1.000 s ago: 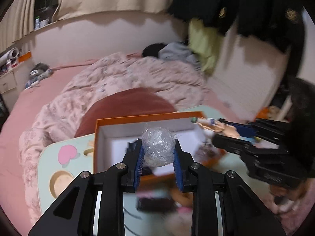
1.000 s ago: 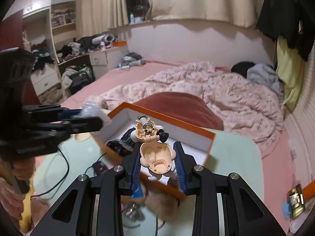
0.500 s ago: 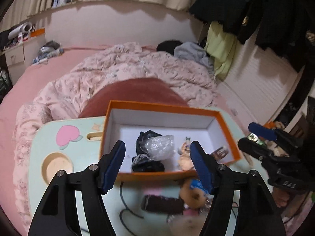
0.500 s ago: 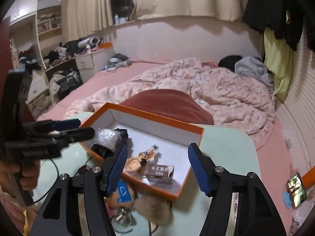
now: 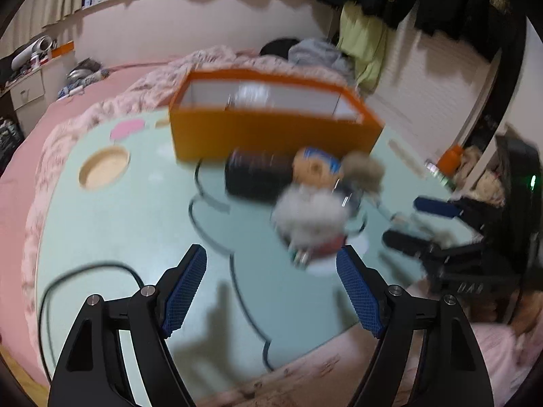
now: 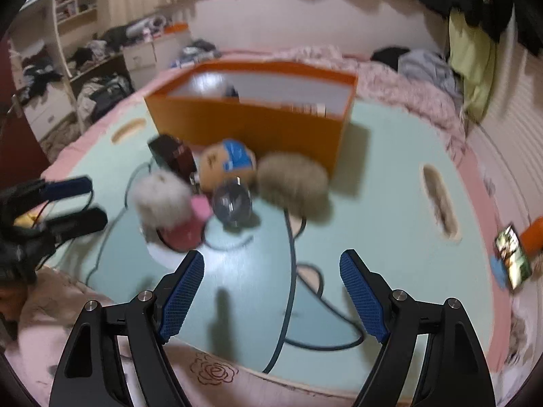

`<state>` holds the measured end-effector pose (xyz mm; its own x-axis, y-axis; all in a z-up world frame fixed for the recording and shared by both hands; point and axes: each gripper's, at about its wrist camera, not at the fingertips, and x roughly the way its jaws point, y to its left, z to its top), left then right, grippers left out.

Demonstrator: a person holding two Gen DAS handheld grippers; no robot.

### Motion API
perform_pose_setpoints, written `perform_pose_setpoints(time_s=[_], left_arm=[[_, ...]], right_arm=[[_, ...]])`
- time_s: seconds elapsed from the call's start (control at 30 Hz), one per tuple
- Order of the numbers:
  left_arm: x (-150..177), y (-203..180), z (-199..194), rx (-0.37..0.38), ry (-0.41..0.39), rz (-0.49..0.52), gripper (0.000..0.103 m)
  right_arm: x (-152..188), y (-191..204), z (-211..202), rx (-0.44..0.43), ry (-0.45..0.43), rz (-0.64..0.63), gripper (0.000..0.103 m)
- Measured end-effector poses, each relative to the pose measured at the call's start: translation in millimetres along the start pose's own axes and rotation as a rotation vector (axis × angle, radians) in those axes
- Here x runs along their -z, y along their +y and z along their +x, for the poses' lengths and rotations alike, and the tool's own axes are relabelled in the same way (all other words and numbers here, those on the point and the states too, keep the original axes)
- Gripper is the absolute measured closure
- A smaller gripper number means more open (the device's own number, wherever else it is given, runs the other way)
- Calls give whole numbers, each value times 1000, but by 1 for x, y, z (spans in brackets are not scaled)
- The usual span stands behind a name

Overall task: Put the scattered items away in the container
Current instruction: 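Release the bubble-wrap bag and figurine into the box, withdraw both grippers, then grasp the white fluffy pompom with left gripper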

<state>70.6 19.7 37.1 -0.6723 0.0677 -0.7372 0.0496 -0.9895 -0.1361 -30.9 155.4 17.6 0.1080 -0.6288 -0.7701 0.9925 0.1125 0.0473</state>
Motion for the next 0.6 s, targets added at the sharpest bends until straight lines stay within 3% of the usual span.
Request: perform_pose_setpoints(time_s=[0.03,0.1,0.17,0.33,0.6], left_arm=[[4,-2,6,-29,12,3,24],[10,0,16,-57,38,-6,24],[15,1,20,-79,32,5,20],[16,-6,26,-131,34,51,15],[16,-2,24,-127,20,32,15]], right_arm=[[2,-1,6,9,24,13,20],[6,1,11,70,29,6,5],[7,2,12,78,36,7,0],[7,1,11,73,30,4,0],[7,-5,14,69,19,4,0]])
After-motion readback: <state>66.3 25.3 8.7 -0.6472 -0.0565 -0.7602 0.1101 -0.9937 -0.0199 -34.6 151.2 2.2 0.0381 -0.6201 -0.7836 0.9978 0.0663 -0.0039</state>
